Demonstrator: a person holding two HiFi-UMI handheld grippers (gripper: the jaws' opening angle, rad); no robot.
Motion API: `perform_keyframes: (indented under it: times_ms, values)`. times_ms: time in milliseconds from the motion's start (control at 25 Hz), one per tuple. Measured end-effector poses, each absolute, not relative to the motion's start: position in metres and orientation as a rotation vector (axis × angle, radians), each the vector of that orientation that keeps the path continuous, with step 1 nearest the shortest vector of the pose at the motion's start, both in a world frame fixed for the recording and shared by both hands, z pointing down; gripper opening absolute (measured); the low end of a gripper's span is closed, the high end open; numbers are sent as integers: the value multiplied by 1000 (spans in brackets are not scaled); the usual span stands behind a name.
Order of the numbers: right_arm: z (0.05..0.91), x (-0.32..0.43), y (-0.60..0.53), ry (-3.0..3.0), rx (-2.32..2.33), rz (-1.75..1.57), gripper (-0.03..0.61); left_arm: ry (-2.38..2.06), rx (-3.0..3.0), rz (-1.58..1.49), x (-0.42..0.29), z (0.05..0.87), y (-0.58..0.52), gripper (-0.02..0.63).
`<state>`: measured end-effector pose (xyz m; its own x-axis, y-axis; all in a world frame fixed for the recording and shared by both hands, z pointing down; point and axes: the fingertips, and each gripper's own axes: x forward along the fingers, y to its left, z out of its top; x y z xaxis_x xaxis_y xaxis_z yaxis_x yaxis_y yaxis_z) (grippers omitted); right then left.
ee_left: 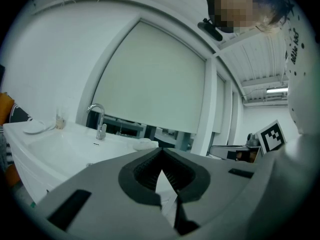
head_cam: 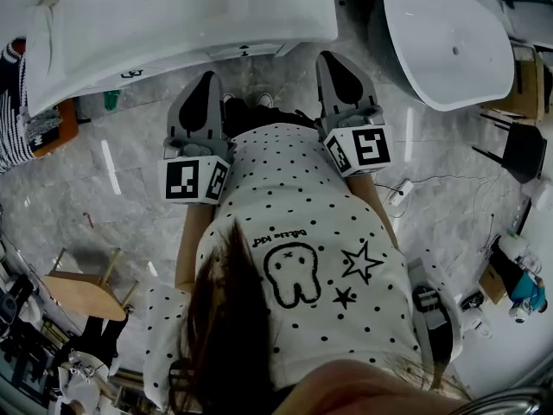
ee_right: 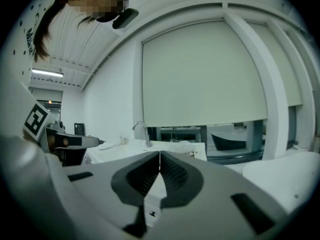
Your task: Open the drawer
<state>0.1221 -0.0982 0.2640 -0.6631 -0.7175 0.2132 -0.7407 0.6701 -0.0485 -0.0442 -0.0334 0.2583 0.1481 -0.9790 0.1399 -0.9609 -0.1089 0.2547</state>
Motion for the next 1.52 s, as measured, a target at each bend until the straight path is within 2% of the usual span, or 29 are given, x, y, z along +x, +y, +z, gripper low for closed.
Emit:
perform_keyframes:
  times_ms: [360,800,840,920,1520]
  values:
    - [264,125,-99,-2700,1207,195,14,-1830,2151,-89,-43,262,-41,5]
    - [264,129,-98,-2678,1222,186,14,-1671,2144,154,-38,298,-59,6]
    - [264,129,-98,-2677,1224,185,14,-1665,2138,174,-38,302,-60,14]
    - [264,130,-98,-2672,1226,187,14,-1644,2115,224,-38,314,-62,89]
    - [277,141,-90,-2563,1219,211,14,-1507,1937,456,-36,430,-66,103]
